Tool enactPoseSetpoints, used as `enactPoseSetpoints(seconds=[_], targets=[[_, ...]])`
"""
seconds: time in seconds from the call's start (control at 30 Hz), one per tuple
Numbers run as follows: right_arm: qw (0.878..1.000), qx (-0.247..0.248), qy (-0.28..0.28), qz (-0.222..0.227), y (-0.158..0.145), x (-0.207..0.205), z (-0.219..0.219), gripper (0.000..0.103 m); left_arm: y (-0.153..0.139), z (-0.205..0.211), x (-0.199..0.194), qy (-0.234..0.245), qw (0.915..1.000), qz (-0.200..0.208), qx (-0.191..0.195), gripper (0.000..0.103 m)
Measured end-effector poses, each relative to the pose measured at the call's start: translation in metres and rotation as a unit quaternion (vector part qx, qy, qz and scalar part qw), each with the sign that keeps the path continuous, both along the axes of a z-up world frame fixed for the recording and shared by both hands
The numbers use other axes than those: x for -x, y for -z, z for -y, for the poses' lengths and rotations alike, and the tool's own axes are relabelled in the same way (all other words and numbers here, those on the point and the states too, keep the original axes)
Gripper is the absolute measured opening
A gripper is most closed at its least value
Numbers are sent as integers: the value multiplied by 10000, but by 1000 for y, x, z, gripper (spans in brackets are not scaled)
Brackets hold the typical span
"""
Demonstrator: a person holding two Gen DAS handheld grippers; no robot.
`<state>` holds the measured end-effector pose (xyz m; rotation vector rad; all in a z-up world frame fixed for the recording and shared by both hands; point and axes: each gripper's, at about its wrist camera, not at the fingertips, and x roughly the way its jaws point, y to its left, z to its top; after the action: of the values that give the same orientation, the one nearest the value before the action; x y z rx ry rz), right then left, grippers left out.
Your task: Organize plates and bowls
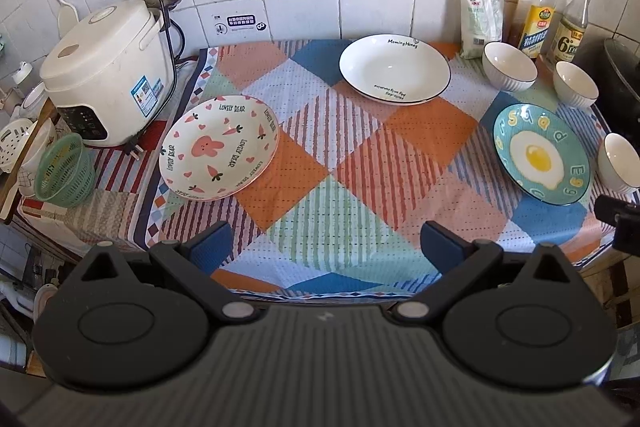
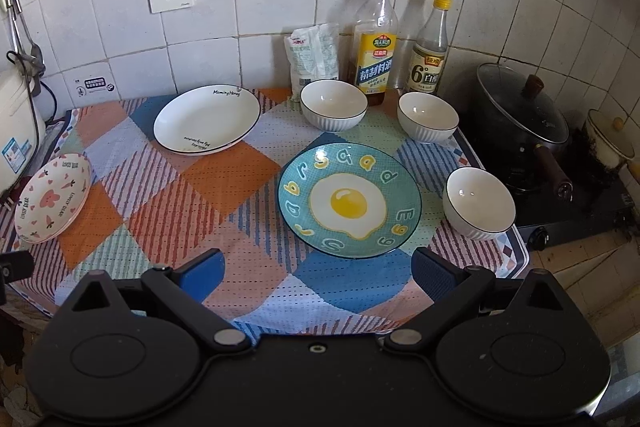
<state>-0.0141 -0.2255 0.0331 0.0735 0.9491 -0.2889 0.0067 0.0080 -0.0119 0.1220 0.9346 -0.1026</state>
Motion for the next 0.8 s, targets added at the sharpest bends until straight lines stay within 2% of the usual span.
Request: enactPoseSetpoints(seconds=[0.57,0.8], targets=[[9999,78,57,34,1,2,9,101,-4,5,11,201,9998,-10,-28,102],[9992,103,-179,331,-5,6,3,101,-5,5,13,158,9998,65,-75,102]])
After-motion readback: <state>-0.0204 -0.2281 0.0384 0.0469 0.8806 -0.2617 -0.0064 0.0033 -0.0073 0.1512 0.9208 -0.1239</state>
